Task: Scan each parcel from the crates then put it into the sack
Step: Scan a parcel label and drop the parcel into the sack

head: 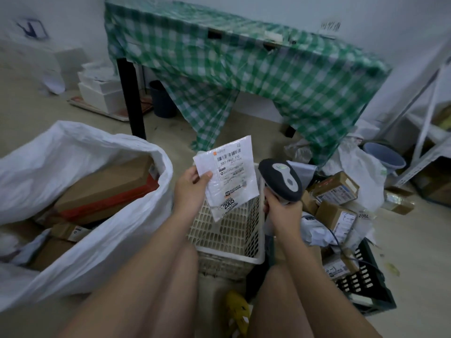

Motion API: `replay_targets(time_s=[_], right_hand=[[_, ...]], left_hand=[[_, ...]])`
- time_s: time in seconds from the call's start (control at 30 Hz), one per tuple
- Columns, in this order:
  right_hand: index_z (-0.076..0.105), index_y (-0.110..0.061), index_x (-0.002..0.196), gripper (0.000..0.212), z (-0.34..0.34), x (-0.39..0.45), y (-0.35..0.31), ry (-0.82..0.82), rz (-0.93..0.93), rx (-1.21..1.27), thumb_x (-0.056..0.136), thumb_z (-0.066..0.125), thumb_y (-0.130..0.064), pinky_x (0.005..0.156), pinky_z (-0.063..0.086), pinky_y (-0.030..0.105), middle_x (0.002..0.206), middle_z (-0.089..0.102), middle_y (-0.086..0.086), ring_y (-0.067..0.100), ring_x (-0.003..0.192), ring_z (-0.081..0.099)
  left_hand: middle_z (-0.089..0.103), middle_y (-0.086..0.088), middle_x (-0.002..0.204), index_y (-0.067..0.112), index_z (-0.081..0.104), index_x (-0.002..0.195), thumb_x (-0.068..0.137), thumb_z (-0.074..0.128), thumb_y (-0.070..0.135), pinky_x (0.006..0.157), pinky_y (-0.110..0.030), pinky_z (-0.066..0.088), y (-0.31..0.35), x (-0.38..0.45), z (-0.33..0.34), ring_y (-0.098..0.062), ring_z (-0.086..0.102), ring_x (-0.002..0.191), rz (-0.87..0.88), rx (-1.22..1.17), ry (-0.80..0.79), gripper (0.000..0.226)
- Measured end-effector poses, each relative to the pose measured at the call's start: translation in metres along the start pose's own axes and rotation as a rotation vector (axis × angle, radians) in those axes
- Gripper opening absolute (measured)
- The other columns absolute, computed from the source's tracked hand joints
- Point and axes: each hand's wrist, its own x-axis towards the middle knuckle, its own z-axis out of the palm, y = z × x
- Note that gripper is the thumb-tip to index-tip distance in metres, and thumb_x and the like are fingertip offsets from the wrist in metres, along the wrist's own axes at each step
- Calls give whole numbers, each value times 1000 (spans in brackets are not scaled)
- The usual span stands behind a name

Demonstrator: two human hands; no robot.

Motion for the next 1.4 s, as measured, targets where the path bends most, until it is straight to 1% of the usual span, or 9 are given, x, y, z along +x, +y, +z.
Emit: replay_targets(time_s=[0.3,0.47,0.6,0.67,0.83,1.0,1.1,1.2,1.4], right_hand=[[55,-8,67,25,55,-37,-72,-136,-67,-37,88,66,-12,62,40,38,61,51,17,25,63,48],[64,0,109,31,100,-44,-76,-168,-48,-15,85,70,-19,70,50,38,83,64,12,24,79,59],[63,7,93,22,111,-49,-68,-188,-36,-64,90,65,-14,57,40,30,75,58,20,22,69,50],[61,7,80,20,112,-45,-60,-171,-9,-66,90,64,-10,58,38,33,67,53,18,23,66,47],[54,-8,65,27,100,-26,-39,-149,70,-69,89,66,-13,63,40,38,62,52,14,25,64,49],[57,-6,69,25,74,-16,-33,-93,61,-99,91,64,-16,69,44,40,65,56,15,29,62,55],[62,10,88,23,58,-20,-35,-16,33,-94,92,62,-12,81,47,52,82,59,32,42,88,60],[59,-2,71,24,45,-13,-29,-5,67,-84,90,65,-16,73,49,48,69,58,21,20,56,60],[53,-7,63,29,20,-12,-34,-41,93,-69,89,65,-11,64,44,36,62,55,13,22,58,51]], left_hand=[[68,6,99,16,64,106,93,60,12,75,-23,54,90,-24,-112,-8,66,89,231,-81,314,14],[66,5,95,25,62,91,92,61,17,86,-41,55,86,-23,-207,-16,66,92,251,71,561,8],[63,5,92,23,58,92,93,59,22,80,-36,53,69,-21,-258,-20,64,89,209,194,730,2],[63,-1,92,18,57,91,94,57,24,78,-40,53,47,-10,-271,-28,64,90,131,314,661,7],[54,-9,136,9,51,135,96,52,8,105,-44,41,-7,12,-265,-28,51,123,-193,590,29,39],[59,-3,130,24,58,121,91,63,10,105,-43,43,-3,28,-249,-23,56,118,-113,521,96,34],[51,-7,136,10,53,131,90,63,8,98,-30,40,0,22,-234,-24,51,121,-153,632,-16,42],[54,-8,131,9,58,128,96,58,21,88,-24,33,6,10,-223,-21,50,115,-199,758,-56,35],[57,11,115,21,61,118,100,48,22,75,-16,38,58,-18,-160,-6,53,99,69,520,51,23]])
